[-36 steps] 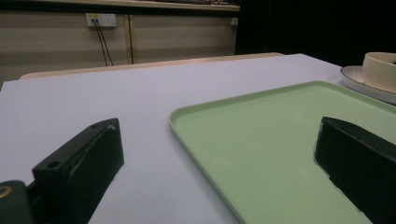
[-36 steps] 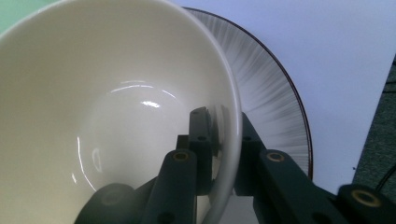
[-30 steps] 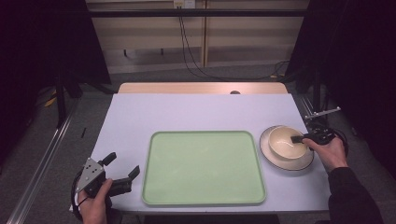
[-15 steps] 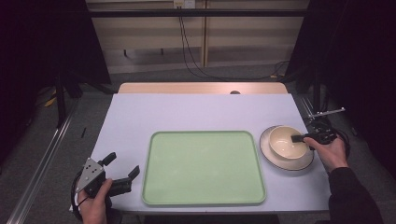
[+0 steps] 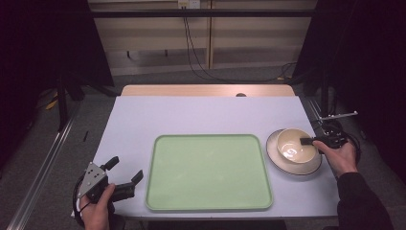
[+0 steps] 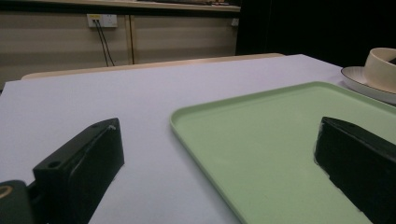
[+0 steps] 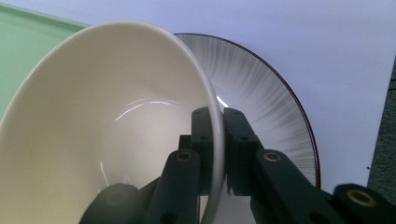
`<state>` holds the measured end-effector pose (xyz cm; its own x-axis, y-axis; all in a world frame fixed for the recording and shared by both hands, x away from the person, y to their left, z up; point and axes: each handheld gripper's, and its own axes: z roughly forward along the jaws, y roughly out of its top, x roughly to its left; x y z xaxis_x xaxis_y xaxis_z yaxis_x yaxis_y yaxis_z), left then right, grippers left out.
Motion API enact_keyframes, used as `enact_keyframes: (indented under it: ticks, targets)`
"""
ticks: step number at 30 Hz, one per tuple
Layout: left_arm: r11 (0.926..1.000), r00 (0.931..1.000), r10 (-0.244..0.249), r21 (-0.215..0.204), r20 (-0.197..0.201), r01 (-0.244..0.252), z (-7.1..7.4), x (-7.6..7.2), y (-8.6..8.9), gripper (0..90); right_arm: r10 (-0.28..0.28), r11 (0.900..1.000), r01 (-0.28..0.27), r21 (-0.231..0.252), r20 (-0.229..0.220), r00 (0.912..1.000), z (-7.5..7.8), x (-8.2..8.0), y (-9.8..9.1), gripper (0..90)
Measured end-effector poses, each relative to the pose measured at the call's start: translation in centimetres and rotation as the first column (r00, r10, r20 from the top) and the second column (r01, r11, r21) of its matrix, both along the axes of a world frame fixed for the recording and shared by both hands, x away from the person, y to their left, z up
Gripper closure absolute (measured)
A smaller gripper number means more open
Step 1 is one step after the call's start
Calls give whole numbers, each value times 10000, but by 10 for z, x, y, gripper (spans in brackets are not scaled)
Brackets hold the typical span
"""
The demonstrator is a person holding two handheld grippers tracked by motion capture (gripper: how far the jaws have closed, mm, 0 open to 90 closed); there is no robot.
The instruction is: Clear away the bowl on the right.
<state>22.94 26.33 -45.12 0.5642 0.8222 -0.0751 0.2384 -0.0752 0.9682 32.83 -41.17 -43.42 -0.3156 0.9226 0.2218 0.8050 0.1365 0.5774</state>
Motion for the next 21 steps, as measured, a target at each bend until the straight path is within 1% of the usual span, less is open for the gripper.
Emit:
enact_keyframes:
  ticks: [2,4,9,11,14,15,16,17,20,21]
  targets:
    - [10000,10000,8,-3,0,-8,0,0,0,15,-51,10000,51,49,-15,10000,0,-1,0,839]
    - [10000,10000,3,-5,-2,-3,0,0,0,15,-116,9999,116,4,98,9999,1,-1,-1,838]
    - [10000,10000,-12,-33,-4,12,0,0,0,15,-166,9995,164,264,64,9998,1,-3,-3,838]
    - [10000,10000,4,-26,0,-4,0,0,0,16,-194,9994,191,278,102,9998,2,-4,-5,838]
    - [10000,10000,32,-17,-1,-32,0,0,0,16,-251,9987,240,460,239,9994,4,-6,-7,838]
    - [9999,10000,65,-119,8,-65,0,0,-1,16,-263,9983,251,528,224,9994,5,-7,-8,838]
    - [9999,10000,65,-121,7,-65,0,0,-1,16,-288,9981,272,549,289,9992,5,-7,-9,838]
    - [10000,10000,41,-11,3,-41,0,0,0,16,-342,9980,325,533,316,9989,6,-8,-10,838]
    - [10000,10000,14,-19,-9,-14,0,0,0,16,-289,9986,270,455,422,9987,9,-9,-10,838]
    - [10000,10000,-4,-37,4,4,0,0,0,16,-323,9982,300,514,454,9984,10,-9,-11,838]
